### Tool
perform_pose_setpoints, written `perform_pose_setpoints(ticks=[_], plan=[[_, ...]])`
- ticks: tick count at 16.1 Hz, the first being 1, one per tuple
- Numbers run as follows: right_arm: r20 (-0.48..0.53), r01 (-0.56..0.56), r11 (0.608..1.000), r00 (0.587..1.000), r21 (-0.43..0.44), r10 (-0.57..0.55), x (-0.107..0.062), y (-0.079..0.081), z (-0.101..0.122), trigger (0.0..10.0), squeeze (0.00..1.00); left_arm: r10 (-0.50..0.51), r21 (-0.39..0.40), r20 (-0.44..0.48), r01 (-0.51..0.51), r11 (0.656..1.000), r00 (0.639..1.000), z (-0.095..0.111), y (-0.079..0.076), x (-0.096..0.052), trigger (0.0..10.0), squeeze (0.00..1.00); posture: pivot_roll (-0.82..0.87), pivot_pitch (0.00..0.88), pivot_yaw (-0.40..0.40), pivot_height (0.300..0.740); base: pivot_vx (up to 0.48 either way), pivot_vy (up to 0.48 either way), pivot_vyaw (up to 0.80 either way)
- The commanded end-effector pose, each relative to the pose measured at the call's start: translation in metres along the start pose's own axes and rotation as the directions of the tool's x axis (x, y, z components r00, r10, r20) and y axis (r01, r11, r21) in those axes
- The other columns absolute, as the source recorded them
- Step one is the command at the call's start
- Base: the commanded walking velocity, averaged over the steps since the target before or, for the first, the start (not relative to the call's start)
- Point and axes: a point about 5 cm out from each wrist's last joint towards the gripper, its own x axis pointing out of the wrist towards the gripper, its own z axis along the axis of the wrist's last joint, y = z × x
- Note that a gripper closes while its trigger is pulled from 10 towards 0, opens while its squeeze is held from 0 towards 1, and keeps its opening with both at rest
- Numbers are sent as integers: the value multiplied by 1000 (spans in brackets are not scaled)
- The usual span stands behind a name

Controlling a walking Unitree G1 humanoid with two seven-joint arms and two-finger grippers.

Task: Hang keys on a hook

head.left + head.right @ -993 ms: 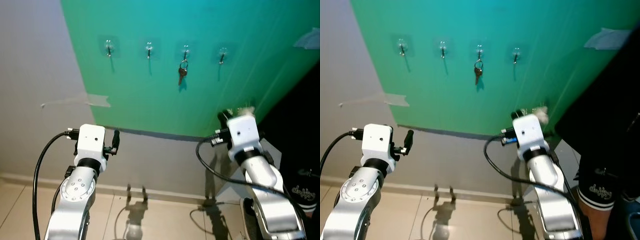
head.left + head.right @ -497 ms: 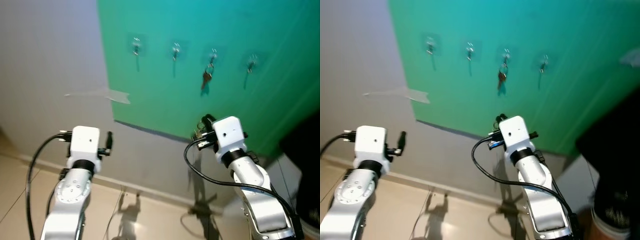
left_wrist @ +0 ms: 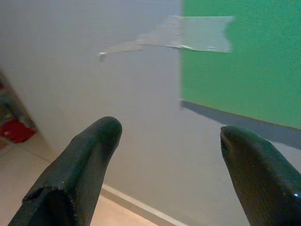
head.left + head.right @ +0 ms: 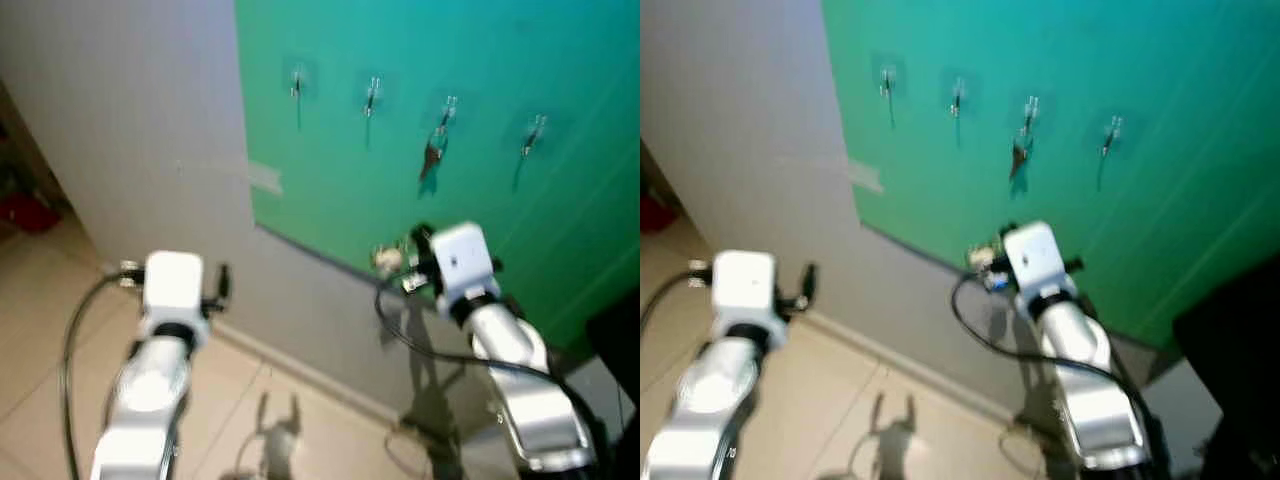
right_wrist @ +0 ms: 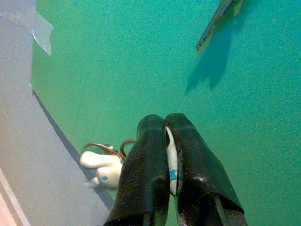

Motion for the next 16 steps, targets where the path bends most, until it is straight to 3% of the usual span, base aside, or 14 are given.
perform_pose_setpoints(ticks=[1, 4, 7, 10, 13, 15, 16], plan=[[26, -21, 1000, 999, 2, 21, 2, 2, 6, 10000, 0, 20, 11, 6, -20, 1000, 1000, 1, 4, 0, 10000, 0, 76, 0, -76, 740, 0, 0, 781], [41, -25, 1000, 999, -2, 25, 7, 2, 12, 10000, 0, 20, 10, 6, -20, 1000, 1000, 1, 4, 0, 10000, 0, 82, 0, -81, 740, 0, 0, 771], [96, -131, 990, 986, -41, 135, 13, 5, 35, 10000, 0, 22, 8, 7, -22, 1000, 1000, 1, 3, 0, 10000, 0, 92, 0, -93, 740, 0, 0, 0], [145, -245, 964, 955, -101, 258, 16, 9, 53, 10000, 0, 21, 11, 13, -21, 1000, 1000, 1, 2, 2, 10000, 0, 91, 0, -95, 740, 0, 0, 0], [233, -325, 932, 905, -158, 355, 36, 4, 89, 10000, 0, 9, 7, 21, -9, 1000, 1000, 3, -1, 6, 10000, 0, 87, 0, -93, 740, 0, 0, 0], [265, -402, 888, 852, -223, 452, 43, 9, 109, 10000, 0, 1, 11, 28, -1, 1000, 1000, 4, -3, 7, 10000, 0, 96, 0, -96, 740, 0, 0, 0], [267, -417, 884, 845, -213, 463, 46, 10, 114, 10000, 0, 2, 12, 29, -2, 1000, 1000, 4, -3, 7, 10000, 0, 102, 0, -100, 740, 0, 0, 0]])
